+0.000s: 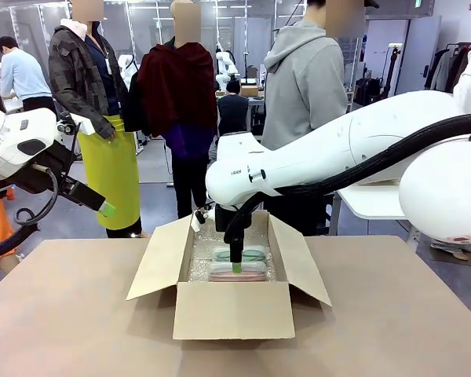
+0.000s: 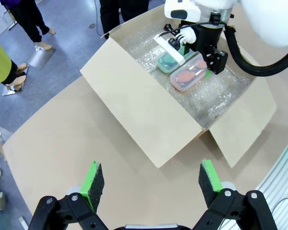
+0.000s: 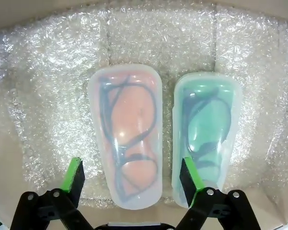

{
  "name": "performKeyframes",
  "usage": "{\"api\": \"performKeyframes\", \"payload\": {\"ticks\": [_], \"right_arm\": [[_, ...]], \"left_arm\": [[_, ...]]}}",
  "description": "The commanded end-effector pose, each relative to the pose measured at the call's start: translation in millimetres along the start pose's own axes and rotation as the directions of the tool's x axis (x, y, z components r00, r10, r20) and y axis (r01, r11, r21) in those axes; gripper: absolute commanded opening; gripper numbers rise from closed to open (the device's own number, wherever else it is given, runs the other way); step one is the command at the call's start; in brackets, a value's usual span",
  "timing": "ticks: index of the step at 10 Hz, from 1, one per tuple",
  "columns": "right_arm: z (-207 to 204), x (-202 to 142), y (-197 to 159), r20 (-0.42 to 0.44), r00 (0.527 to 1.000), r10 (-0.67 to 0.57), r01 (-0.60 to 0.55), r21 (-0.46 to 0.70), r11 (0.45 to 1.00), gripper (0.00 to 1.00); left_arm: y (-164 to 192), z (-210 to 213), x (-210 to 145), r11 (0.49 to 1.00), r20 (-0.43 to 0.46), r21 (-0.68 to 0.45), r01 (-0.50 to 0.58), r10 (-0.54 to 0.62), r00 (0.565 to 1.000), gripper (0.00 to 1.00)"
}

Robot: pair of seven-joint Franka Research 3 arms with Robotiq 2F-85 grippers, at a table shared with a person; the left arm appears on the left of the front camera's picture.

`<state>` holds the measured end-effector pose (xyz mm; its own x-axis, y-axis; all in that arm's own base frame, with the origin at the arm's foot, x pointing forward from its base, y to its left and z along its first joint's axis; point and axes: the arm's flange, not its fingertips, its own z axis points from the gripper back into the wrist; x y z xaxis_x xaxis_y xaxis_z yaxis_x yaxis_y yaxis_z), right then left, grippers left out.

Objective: Pack the glasses set securely to prepare it for shipping.
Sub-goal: Put the Glasses case from the right side of the table into the Package Box, then position the Package Box on the left side of the table.

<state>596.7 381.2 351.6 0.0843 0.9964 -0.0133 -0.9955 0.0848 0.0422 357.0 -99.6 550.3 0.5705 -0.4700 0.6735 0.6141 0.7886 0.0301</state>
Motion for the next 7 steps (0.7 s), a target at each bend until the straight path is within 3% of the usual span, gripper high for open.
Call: {"api": "performKeyframes", "payload": {"ticks": [1, 7], "right_arm": [[-2.7, 0.7, 0.5, 0.000, 1.000, 0.000, 0.000, 0.005, 1.000, 1.00], [-2.7, 0.7, 0.5, 0.000, 1.000, 0.000, 0.000, 0.005, 1.000, 1.00]], "left_arm": [[1.4, 0.7, -2.0, 1.000, 0.007, 0.003, 0.007, -0.007, 1.000, 1.00], [1.4, 0.7, -2.0, 1.000, 0.007, 0.003, 0.007, -0.007, 1.000, 1.00]]}}
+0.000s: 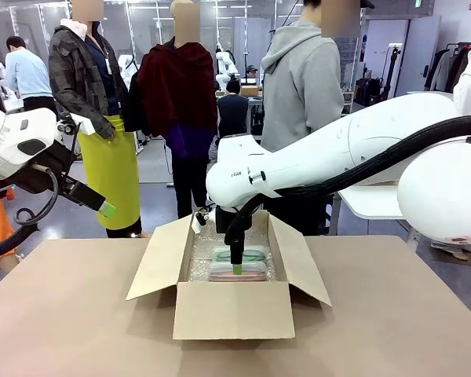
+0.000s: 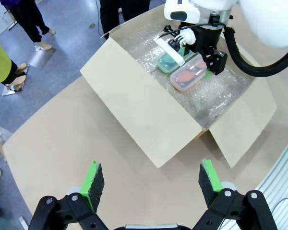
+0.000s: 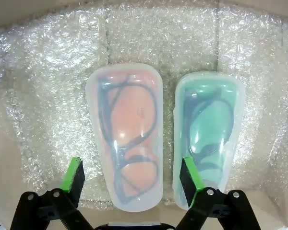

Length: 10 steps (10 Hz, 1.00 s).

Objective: Pack the glasses set securely to prepare it for shipping.
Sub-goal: Position the Package Box on the left side of the table.

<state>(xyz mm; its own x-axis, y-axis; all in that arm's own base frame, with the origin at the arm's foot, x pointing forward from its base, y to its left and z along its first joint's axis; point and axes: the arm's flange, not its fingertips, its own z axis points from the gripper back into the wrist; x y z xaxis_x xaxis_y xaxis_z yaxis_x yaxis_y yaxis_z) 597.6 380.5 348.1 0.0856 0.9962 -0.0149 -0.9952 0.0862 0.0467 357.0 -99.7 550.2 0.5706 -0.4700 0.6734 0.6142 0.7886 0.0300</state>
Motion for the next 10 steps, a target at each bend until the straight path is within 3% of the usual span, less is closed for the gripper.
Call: {"api": "performKeyframes", "payload": {"ticks": [1, 4, 5, 7, 10], "right_arm": [[1, 1, 2, 0.002, 1.000, 0.001, -0.001, 0.000, 1.000, 1.00], [0, 0, 0, 0.000, 1.000, 0.000, 0.000, 0.000, 1.000, 1.00], [24, -10, 12, -0.013, 1.000, 0.026, -0.027, -0.041, 0.999, 1.00], [57, -33, 27, 0.020, 0.999, -0.037, 0.038, -0.047, 0.998, 1.00], [96, -71, 42, 0.080, 0.991, -0.110, 0.116, -0.085, 0.990, 1.00]], "left_arm": [[1, 1, -2, 1.000, 0.007, 0.003, 0.007, -0.007, 1.000, 1.00], [1, 1, -2, 1.000, 0.007, 0.003, 0.007, -0.007, 1.000, 1.00], [0, 0, 0, 1.000, 0.000, 0.000, 0.000, 0.000, 1.000, 1.00], [17, -13, -6, 0.983, -0.063, -0.116, -0.145, 0.138, 0.988, 1.00], [58, -49, -21, 0.892, -0.170, -0.271, -0.362, 0.325, 0.930, 1.00]]}}
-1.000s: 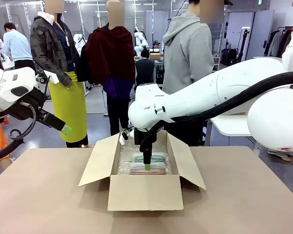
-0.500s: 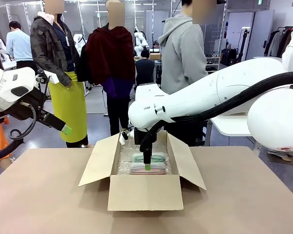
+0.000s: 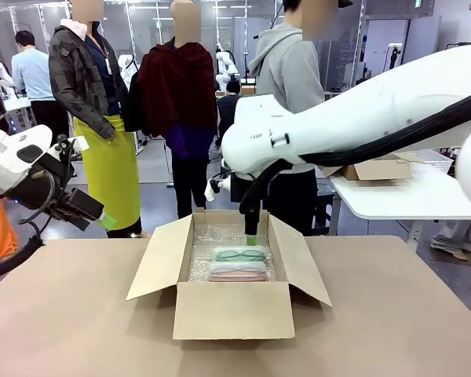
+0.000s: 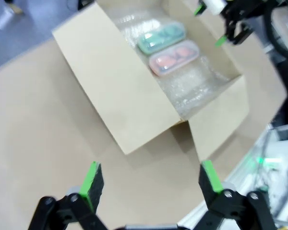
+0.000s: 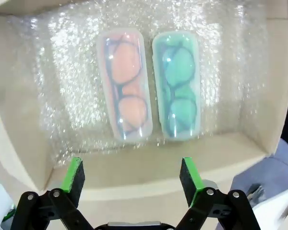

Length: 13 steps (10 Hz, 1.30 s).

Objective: Pack the glasses set securely to prepare it for shipping.
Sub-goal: Position the Package Box on the left side of the table.

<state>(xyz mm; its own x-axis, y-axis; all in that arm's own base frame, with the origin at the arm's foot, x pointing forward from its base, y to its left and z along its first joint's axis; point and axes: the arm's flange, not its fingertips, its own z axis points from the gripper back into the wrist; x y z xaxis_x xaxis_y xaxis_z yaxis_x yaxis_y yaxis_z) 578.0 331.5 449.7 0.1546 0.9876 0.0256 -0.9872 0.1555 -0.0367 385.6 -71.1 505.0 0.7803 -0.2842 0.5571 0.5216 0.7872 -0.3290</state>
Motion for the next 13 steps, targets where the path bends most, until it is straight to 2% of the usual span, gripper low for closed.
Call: {"api": "performKeyframes", "payload": {"ticks": [1, 2, 4, 5, 6, 8, 9, 10, 11, 12, 13], "right_arm": [[12, -32, 24, 0.051, 0.996, -0.079, 0.079, -0.015, 0.997, 1.00], [24, -43, 26, 0.066, 0.991, -0.114, 0.117, -0.029, 0.993, 1.00], [54, -73, 40, 0.100, 0.967, -0.233, 0.241, -0.072, 0.968, 1.00], [73, -93, 52, 0.140, 0.943, -0.304, 0.318, -0.094, 0.944, 1.00], [87, -113, 59, 0.170, 0.913, -0.372, 0.392, -0.105, 0.914, 1.00], [107, -151, 69, 0.249, 0.834, -0.492, 0.524, -0.079, 0.848, 1.00], [114, -169, 74, 0.299, 0.772, -0.561, 0.602, -0.061, 0.796, 1.00], [117, -179, 80, 0.308, 0.713, -0.630, 0.679, -0.080, 0.730, 1.00], [118, -191, 87, 0.347, 0.656, -0.670, 0.734, -0.090, 0.673, 1.00], [115, -201, 94, 0.391, 0.623, -0.678, 0.759, -0.089, 0.645, 1.00], [107, -209, 101, 0.423, 0.608, -0.672, 0.762, -0.070, 0.644, 1.00]], "left_arm": [[34, -16, 16, 0.987, -0.046, -0.108, -0.120, 0.115, 0.992, 1.00], [49, -27, 18, 0.964, -0.074, -0.203, -0.171, 0.159, 0.985, 1.00], [87, -58, 20, 0.919, -0.077, -0.314, -0.240, 0.227, 0.971, 1.00], [108, -76, 16, 0.858, -0.086, -0.423, -0.292, 0.283, 0.955, 1.00], [124, -91, 10, 0.824, -0.092, -0.473, -0.311, 0.304, 0.948, 1.00], [145, -113, -2, 0.750, -0.057, -0.573, -0.332, 0.367, 0.928, 1.00], [154, -122, -8, 0.720, -0.061, -0.605, -0.341, 0.385, 0.921, 1.00], [161, -129, -11, 0.718, -0.065, -0.602, -0.351, 0.394, 0.917, 1.00], [168, -131, -14, 0.687, -0.055, -0.639, -0.346, 0.408, 0.911, 1.00], [172, -133, -15, 0.684, -0.047, -0.634, -0.362, 0.433, 0.900, 1.00], [173, -133, -14, 0.681, -0.043, -0.636, -0.363, 0.438, 0.898, 1.00]]}}
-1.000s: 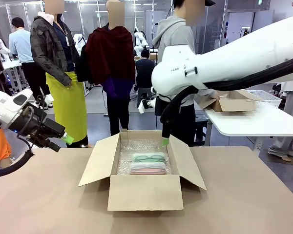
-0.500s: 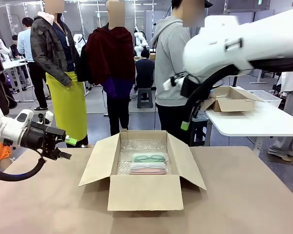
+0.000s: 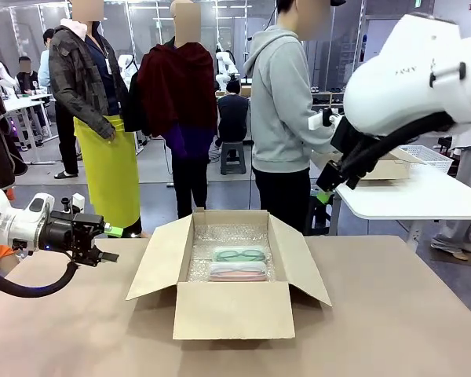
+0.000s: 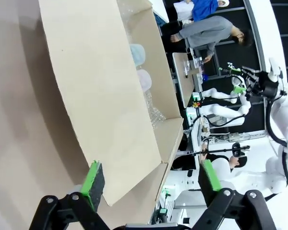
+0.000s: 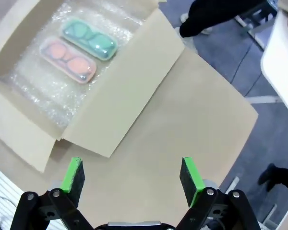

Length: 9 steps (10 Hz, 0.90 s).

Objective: Pack the glasses set securely to prepare it for shipping.
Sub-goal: Position the Package Box on the left side of the table.

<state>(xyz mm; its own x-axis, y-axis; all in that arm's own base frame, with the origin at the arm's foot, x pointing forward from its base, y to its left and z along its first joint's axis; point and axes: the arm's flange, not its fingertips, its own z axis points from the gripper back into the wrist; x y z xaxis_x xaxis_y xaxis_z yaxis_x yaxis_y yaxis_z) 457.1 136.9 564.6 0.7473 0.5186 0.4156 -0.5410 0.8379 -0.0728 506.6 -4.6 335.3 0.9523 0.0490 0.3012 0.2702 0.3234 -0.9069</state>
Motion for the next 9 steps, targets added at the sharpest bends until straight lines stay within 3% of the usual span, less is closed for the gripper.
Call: {"api": "performKeyframes", "payload": {"ticks": [1, 4, 5, 9], "right_arm": [[-11, -30, 8, 0.075, 0.996, -0.047, 0.048, -0.008, 0.999, 1.00], [-23, -54, -5, 0.127, 0.986, -0.109, 0.107, 0.017, 0.994, 1.00], [-14, -37, -4, 0.067, 0.996, -0.060, 0.061, -0.013, 0.998, 1.00], [-14, -37, -4, 0.067, 0.996, -0.060, 0.061, -0.013, 0.998, 1.00]], "left_arm": [[-2, -2, -2, 1.000, -0.011, 0.004, 0.004, -0.004, 1.000, 1.00], [-2, -2, -2, 1.000, -0.011, 0.004, 0.004, -0.004, 1.000, 1.00], [-2, -2, -2, 1.000, -0.011, 0.004, 0.004, -0.004, 1.000, 1.00], [-1, -4, 0, 1.000, -0.010, -0.002, 0.002, -0.002, 1.000, 1.00]]}}
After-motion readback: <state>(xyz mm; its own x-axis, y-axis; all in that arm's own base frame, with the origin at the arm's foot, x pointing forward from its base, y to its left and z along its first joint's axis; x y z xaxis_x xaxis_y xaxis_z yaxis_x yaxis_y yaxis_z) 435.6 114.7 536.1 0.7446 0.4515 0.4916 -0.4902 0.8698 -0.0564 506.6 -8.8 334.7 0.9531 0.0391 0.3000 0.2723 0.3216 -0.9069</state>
